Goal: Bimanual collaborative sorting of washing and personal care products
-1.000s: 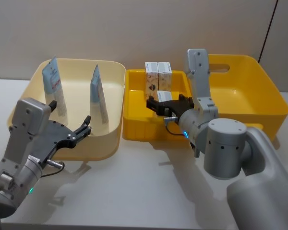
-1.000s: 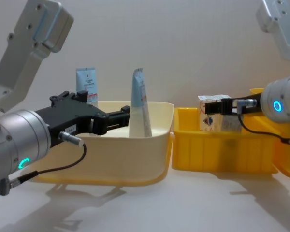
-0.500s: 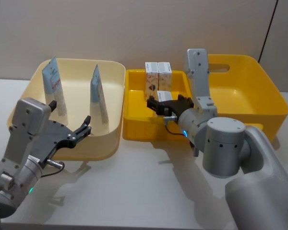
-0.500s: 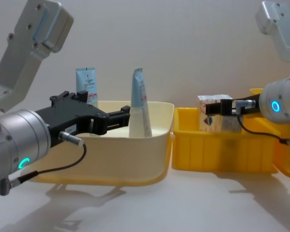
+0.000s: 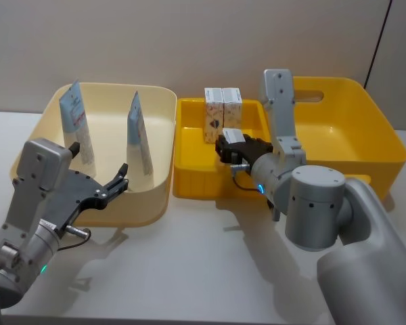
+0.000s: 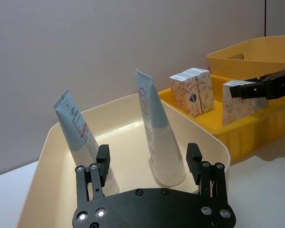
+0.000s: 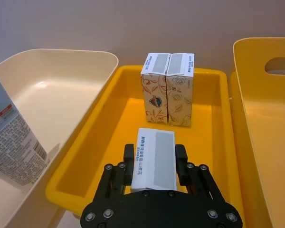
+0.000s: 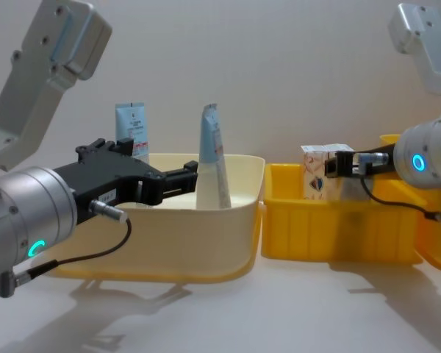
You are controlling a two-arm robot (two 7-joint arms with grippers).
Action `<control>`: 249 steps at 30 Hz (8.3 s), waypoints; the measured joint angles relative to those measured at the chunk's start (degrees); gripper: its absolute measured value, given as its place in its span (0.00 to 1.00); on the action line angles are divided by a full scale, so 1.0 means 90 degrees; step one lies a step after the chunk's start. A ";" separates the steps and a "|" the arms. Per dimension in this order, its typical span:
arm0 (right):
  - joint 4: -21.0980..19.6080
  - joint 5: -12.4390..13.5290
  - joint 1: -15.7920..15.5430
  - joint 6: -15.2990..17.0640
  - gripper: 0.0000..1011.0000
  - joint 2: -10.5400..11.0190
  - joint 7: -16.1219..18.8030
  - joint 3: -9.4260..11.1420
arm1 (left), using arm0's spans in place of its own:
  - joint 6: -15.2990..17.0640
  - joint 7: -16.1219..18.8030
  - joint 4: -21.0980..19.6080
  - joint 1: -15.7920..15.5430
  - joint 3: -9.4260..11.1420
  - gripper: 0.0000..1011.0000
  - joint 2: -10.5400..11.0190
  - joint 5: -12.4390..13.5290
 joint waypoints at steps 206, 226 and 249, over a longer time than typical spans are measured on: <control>0.0162 -0.0864 0.0881 0.0074 0.99 -0.0057 -0.0313 0.1150 | 0.0000 0.0000 0.0000 0.0000 0.0000 0.99 0.0000 0.0000; 0.0161 -0.0863 0.0881 0.0074 0.99 -0.0057 -0.0313 0.1150 | 0.0000 0.0000 0.0000 0.0000 0.0000 0.99 0.0000 0.0000; 0.0161 -0.0863 0.0881 0.0074 0.99 -0.0057 -0.0313 0.1150 | -0.0334 -0.0574 0.0331 -0.0167 -0.0077 0.99 0.0073 -0.0262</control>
